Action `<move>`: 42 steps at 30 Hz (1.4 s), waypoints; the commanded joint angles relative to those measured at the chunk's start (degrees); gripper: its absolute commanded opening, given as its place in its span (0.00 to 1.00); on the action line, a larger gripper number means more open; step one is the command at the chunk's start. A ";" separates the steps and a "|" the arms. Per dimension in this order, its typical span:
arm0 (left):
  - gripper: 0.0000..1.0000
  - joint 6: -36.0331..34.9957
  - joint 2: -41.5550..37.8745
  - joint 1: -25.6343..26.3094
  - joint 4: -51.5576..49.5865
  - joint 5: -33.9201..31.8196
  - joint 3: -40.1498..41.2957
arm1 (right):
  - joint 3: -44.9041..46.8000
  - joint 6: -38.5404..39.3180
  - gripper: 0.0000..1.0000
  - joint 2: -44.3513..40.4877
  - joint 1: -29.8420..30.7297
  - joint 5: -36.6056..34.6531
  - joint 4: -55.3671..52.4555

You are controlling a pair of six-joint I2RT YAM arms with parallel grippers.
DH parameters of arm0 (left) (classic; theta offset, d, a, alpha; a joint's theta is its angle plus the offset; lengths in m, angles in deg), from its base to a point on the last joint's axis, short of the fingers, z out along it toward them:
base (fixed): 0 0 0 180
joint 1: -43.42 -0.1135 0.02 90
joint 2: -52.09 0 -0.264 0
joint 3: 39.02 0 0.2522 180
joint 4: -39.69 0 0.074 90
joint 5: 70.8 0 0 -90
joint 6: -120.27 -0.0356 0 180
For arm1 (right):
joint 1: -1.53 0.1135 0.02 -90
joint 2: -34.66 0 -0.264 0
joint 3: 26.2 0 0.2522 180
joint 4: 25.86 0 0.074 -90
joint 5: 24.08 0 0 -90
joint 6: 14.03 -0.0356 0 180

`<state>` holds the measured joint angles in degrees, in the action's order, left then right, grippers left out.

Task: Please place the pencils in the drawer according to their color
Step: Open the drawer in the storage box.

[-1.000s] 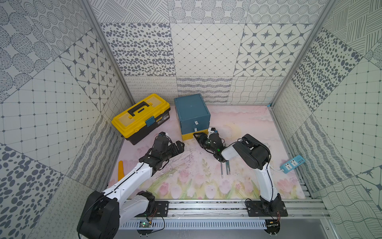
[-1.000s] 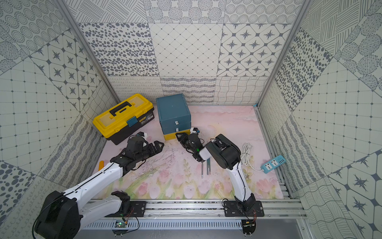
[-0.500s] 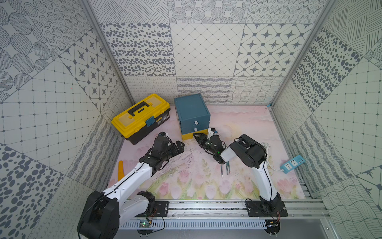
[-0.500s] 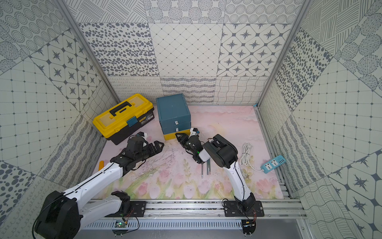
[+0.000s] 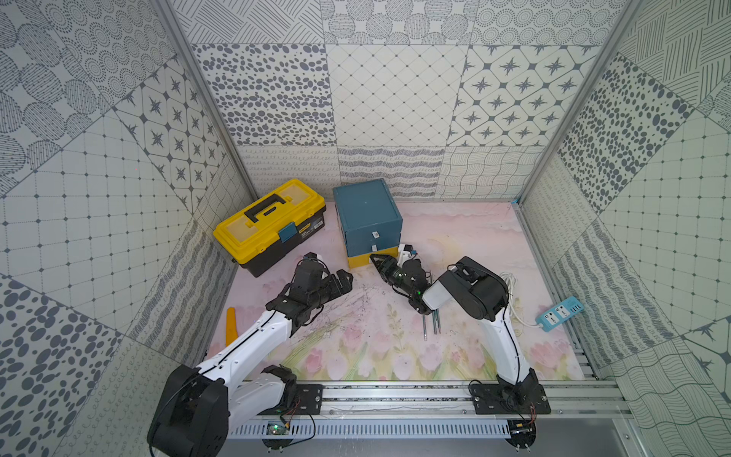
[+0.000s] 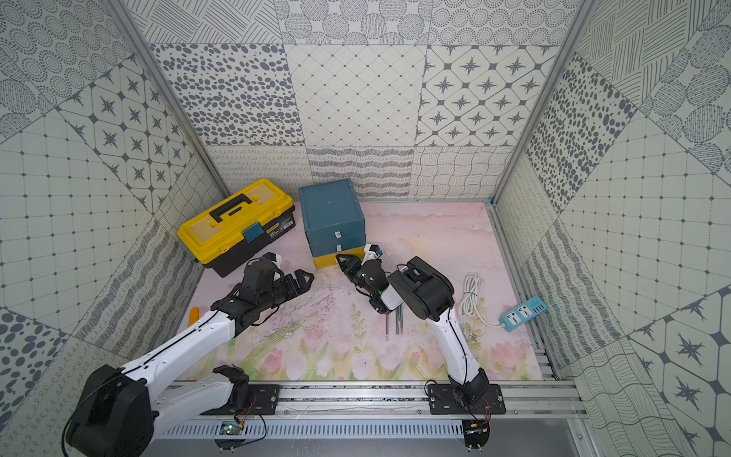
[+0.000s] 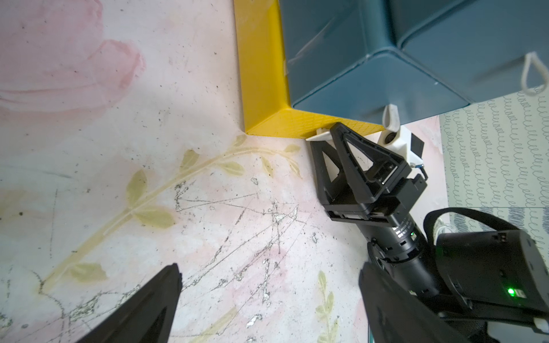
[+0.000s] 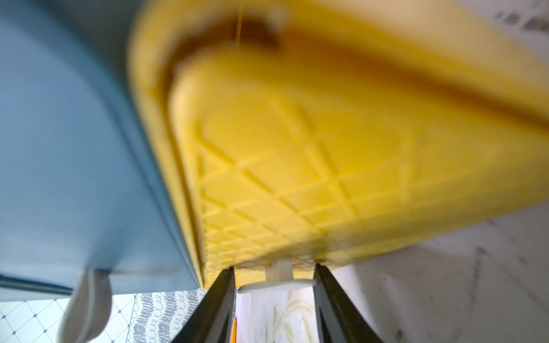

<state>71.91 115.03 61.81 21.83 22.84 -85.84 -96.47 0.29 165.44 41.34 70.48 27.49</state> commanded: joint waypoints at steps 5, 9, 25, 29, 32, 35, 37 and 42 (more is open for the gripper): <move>0.99 -1.85 0.15 -0.20 -0.45 -0.36 -0.48 | 0.37 0.64 0.43 0.98 -0.26 -0.31 4.09; 0.99 -1.87 0.10 -0.20 -0.63 -0.30 -0.47 | 0.53 0.29 0.41 0.98 -0.25 -0.36 3.95; 0.99 -2.19 0.21 -0.20 -0.81 -0.70 -0.45 | 4.47 -0.26 0.36 -0.34 -0.13 -0.41 4.89; 0.99 -2.19 0.15 -0.20 -0.77 -0.74 -0.44 | 5.77 -0.18 0.36 -1.13 -0.01 -0.16 5.04; 0.99 -2.13 0.08 -0.24 -0.78 -0.78 -0.41 | 7.11 -0.25 0.36 -2.08 0.17 -0.21 5.31; 0.99 -2.18 0.04 -0.22 -0.60 -0.78 -0.32 | 8.59 -0.29 0.35 -3.04 0.51 -0.33 5.57; 0.99 -2.06 0.14 -0.20 -0.51 -0.74 -0.28 | 9.67 -0.35 0.35 -3.79 0.97 -0.53 5.52; 0.99 -1.94 0.25 -0.20 -0.37 -0.56 -0.24 | 12.40 -0.84 0.35 -5.31 2.14 -1.86 6.05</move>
<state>70.95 115.05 61.81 21.83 22.84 -85.84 -85.98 -1.66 161.77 42.85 70.37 33.93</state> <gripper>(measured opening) 0.991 0.411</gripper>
